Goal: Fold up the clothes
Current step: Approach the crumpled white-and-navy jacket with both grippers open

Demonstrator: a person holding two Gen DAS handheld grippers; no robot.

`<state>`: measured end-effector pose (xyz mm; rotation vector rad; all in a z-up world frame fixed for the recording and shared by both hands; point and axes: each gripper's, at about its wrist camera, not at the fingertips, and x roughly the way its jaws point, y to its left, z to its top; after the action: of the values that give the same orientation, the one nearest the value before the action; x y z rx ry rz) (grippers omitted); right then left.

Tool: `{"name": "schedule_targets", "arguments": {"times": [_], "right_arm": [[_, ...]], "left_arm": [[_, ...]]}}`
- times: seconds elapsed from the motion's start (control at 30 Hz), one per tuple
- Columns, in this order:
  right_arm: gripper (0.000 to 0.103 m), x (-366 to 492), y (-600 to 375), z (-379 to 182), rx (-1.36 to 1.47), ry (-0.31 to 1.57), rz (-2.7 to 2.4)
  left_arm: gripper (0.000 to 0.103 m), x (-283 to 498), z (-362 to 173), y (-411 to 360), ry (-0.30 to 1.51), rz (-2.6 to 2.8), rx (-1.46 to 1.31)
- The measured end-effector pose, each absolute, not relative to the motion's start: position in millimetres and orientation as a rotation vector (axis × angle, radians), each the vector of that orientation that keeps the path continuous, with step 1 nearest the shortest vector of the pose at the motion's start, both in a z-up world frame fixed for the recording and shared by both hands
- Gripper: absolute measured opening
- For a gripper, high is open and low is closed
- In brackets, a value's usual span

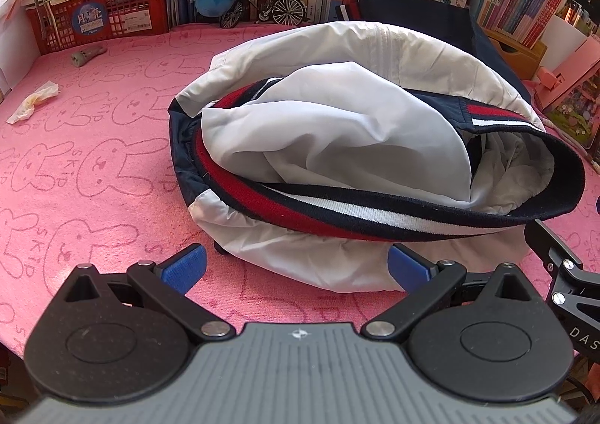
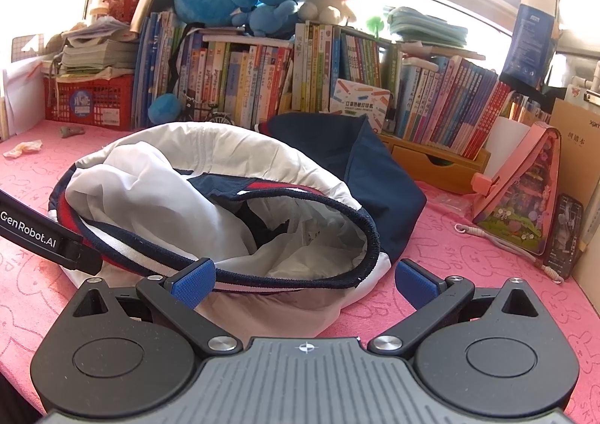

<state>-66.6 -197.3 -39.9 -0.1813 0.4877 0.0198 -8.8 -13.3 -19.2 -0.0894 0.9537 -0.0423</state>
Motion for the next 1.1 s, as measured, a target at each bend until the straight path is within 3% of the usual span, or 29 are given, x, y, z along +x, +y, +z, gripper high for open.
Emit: {"name": "schedule_targets", "arguments": {"times": [1.1], "right_arm": [[0.103, -63.7, -197.4, -44.1, -0.195, 0.494, 0.005]], "left_arm": [[0.103, -7.4, -26.8, -13.8, 0.993, -0.051, -0.123]]}}
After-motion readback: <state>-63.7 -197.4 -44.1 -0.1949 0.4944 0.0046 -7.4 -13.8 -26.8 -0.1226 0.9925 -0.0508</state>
